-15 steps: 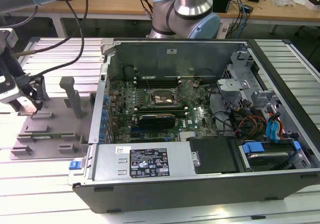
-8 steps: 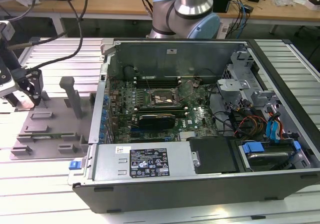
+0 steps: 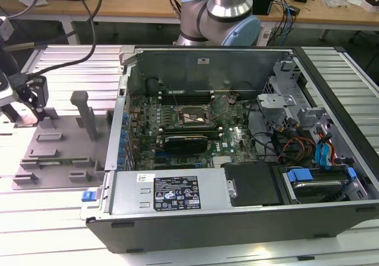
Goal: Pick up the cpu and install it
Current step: 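Pick up the cpu and move it towards the insertion slot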
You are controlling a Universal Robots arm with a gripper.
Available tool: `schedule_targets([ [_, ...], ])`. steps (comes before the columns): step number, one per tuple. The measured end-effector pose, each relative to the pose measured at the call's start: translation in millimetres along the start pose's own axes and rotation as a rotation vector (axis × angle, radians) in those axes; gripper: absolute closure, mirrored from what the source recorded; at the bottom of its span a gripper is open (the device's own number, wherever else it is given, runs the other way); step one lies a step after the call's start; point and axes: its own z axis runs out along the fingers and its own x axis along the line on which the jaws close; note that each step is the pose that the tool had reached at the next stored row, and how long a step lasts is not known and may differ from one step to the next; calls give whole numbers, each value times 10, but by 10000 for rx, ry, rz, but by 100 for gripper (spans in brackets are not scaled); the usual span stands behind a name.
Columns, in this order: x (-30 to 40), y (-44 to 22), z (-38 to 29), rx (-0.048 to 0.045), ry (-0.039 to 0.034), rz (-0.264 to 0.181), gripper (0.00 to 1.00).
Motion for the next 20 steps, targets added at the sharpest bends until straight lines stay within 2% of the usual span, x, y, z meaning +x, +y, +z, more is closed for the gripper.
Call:
schedule_targets([
  [2, 0, 1, -29, 0, -1, 0, 45],
  [5, -1, 5, -120, 0, 0, 0, 45],
  [7, -1, 6, -149, 0, 0, 0, 45],
  [10, -2, 10, -226, 0, -1, 1, 45],
  [14, -4, 15, -361, 0, 0, 0, 45],
  [20, -5, 21, -492, 0, 0, 0, 45],
])
